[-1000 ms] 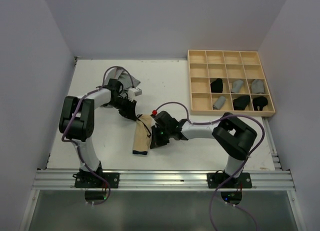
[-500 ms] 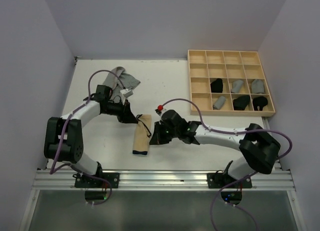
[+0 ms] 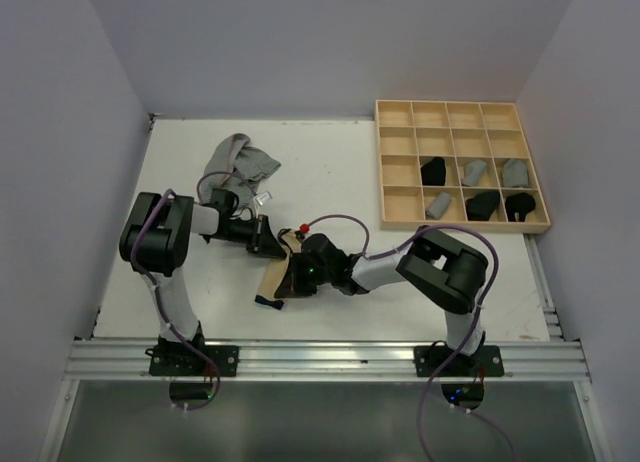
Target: Roll the underwear
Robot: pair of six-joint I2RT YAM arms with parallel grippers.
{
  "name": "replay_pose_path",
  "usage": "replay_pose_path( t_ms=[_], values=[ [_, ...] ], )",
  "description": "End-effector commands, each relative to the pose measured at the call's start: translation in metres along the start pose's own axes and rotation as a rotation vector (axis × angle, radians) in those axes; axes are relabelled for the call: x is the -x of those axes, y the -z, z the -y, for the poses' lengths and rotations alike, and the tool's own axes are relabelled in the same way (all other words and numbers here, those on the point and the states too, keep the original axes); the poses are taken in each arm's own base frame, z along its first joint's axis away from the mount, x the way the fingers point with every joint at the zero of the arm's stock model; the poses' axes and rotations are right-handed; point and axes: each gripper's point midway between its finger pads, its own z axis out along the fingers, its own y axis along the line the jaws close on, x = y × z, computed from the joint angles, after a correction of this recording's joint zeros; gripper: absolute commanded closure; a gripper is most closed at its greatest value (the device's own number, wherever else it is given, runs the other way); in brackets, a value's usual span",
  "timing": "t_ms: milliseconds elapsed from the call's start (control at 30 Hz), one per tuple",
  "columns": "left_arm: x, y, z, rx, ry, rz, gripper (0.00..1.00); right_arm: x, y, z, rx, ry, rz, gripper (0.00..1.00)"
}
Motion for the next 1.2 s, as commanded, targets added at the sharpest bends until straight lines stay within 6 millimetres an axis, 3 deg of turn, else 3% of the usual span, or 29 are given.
replay_pose_path(
  t_ms=[0, 67, 300, 433, 667, 800, 900, 967, 1033, 1133, 1167],
  values=[
    [0.002, -0.006, -0.021, 0.033, 0.049, 0.028, 0.83, -0.019, -0.009, 0.035, -0.051, -0.057, -0.030, 1.00],
    [0.000, -0.004, -0.018, 0.033, 0.041, 0.034, 0.83, -0.022, -0.007, 0.035, -0.049, -0.046, -0.042, 1.00],
    [0.043, 0.021, 0.032, 0.035, -0.159, 0.147, 0.78, -0.033, 0.019, 0.021, -0.044, 0.077, -0.135, 1.00],
    [0.062, 0.021, 0.043, 0.051, -0.220, 0.177, 0.76, -0.035, 0.027, 0.020, -0.058, 0.151, -0.174, 1.00],
    [0.050, -0.007, 0.027, 0.004, -0.144, 0.136, 0.78, -0.044, 0.021, 0.025, -0.049, 0.166, -0.237, 1.00],
    [0.043, -0.019, 0.005, 0.026, -0.071, 0.138, 0.80, -0.048, 0.018, 0.028, -0.022, 0.157, -0.273, 1.00],
    [0.048, -0.025, -0.011, 0.049, -0.035, 0.149, 0.81, -0.052, 0.018, 0.028, -0.001, 0.171, -0.299, 1.00],
    [0.058, -0.025, -0.010, 0.041, -0.051, 0.169, 0.80, -0.049, 0.020, 0.023, 0.011, 0.195, -0.293, 1.00],
    [0.068, -0.022, 0.000, 0.024, -0.085, 0.181, 0.80, -0.047, 0.024, 0.020, 0.006, 0.216, -0.291, 1.00],
    [0.089, -0.007, 0.032, 0.014, -0.187, 0.196, 0.76, -0.034, 0.035, 0.003, 0.006, 0.262, -0.241, 1.00],
    [0.102, 0.004, 0.054, 0.009, -0.260, 0.224, 0.75, -0.025, 0.043, -0.012, 0.029, 0.286, -0.208, 1.00]
  ],
)
